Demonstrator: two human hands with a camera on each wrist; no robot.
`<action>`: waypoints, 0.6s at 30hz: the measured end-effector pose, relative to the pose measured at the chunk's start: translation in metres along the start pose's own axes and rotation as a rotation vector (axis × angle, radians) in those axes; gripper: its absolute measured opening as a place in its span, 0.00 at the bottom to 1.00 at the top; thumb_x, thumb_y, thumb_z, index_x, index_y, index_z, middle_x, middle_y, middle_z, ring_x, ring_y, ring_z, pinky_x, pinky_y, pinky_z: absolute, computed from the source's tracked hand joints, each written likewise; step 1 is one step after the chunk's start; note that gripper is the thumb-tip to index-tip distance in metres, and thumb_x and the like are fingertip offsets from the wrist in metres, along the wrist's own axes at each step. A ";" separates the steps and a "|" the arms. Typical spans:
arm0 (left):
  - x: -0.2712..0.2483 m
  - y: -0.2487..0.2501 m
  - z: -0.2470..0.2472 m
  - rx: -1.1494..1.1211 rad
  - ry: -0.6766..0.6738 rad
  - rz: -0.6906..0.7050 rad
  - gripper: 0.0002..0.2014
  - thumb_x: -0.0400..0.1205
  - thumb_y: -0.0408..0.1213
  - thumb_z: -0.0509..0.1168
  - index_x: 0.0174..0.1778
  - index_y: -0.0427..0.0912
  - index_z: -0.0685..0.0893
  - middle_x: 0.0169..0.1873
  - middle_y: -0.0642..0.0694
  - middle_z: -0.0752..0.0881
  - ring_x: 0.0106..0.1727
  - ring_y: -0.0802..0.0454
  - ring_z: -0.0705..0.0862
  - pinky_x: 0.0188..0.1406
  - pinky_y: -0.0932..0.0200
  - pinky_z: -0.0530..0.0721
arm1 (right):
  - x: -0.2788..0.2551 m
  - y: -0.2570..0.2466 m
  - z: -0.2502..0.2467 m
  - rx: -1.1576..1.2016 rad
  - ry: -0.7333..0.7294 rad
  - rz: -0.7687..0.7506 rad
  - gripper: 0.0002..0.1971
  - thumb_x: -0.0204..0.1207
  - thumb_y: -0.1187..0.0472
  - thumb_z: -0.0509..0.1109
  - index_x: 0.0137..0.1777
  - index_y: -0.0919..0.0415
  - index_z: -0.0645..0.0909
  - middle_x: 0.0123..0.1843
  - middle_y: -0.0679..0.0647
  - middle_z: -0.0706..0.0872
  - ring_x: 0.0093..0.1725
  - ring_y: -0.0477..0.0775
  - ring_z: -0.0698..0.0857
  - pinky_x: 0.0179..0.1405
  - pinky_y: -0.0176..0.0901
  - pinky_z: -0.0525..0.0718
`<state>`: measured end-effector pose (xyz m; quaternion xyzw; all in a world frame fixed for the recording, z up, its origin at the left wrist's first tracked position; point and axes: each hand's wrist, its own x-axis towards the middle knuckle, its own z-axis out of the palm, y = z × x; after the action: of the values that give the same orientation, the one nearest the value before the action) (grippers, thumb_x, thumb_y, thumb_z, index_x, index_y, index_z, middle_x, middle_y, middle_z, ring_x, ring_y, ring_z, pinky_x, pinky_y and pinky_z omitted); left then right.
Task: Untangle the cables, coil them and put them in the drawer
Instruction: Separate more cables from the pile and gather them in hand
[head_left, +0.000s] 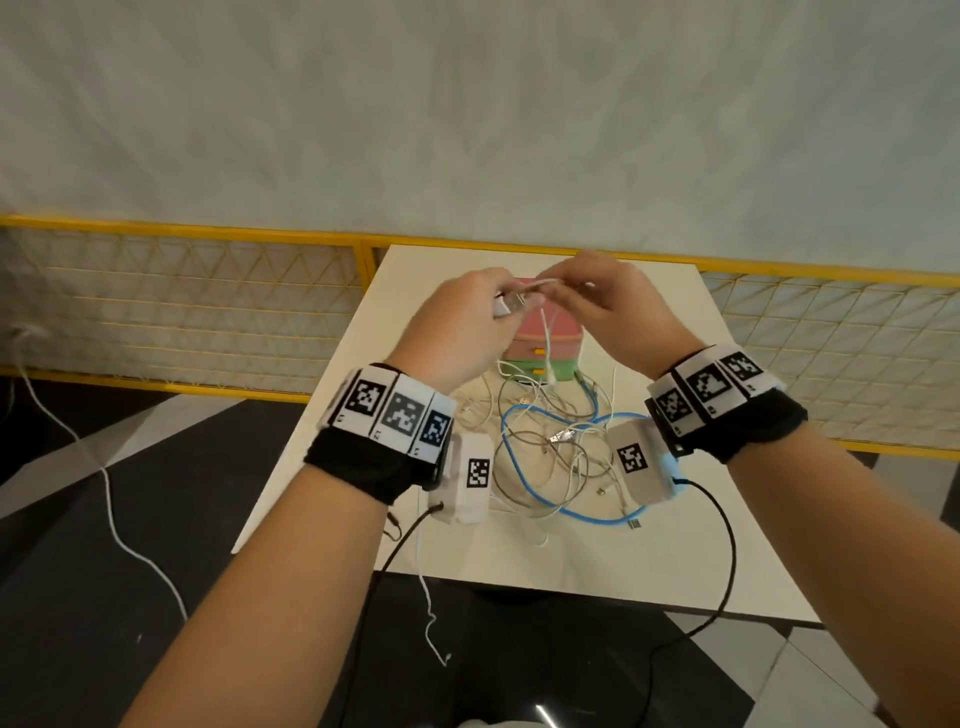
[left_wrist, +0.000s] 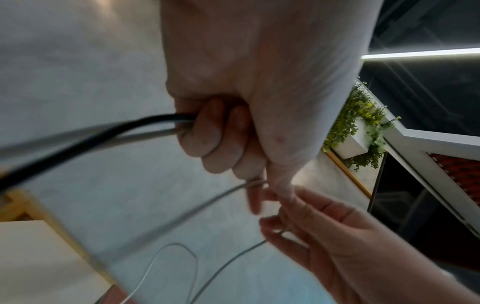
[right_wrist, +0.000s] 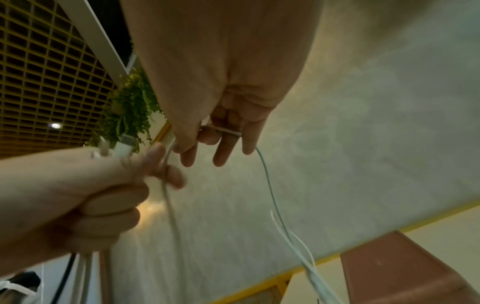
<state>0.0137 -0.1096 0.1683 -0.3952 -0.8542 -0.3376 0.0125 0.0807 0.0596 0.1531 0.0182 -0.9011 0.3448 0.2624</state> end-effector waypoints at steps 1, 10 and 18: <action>0.000 -0.002 0.001 -0.024 0.020 0.011 0.09 0.85 0.53 0.63 0.46 0.53 0.84 0.42 0.51 0.88 0.47 0.50 0.85 0.46 0.53 0.81 | 0.001 -0.002 -0.002 -0.014 0.023 -0.043 0.08 0.80 0.59 0.68 0.53 0.58 0.87 0.44 0.54 0.84 0.47 0.48 0.80 0.50 0.36 0.76; -0.006 0.005 -0.022 -0.370 0.468 0.101 0.13 0.85 0.45 0.64 0.35 0.48 0.81 0.23 0.63 0.79 0.24 0.66 0.74 0.28 0.72 0.66 | -0.012 0.035 -0.003 -0.052 -0.018 0.259 0.10 0.82 0.68 0.61 0.51 0.61 0.84 0.48 0.50 0.85 0.52 0.51 0.83 0.60 0.49 0.81; -0.020 0.010 -0.011 -0.287 0.178 0.118 0.14 0.84 0.46 0.66 0.31 0.51 0.83 0.22 0.61 0.79 0.23 0.62 0.73 0.27 0.65 0.67 | -0.023 0.000 -0.012 0.385 0.025 0.365 0.24 0.76 0.69 0.71 0.68 0.52 0.71 0.50 0.59 0.82 0.47 0.53 0.87 0.33 0.52 0.91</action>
<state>0.0315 -0.1253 0.1766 -0.4110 -0.7682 -0.4882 0.0512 0.1064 0.0638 0.1492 -0.0995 -0.8039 0.5517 0.1988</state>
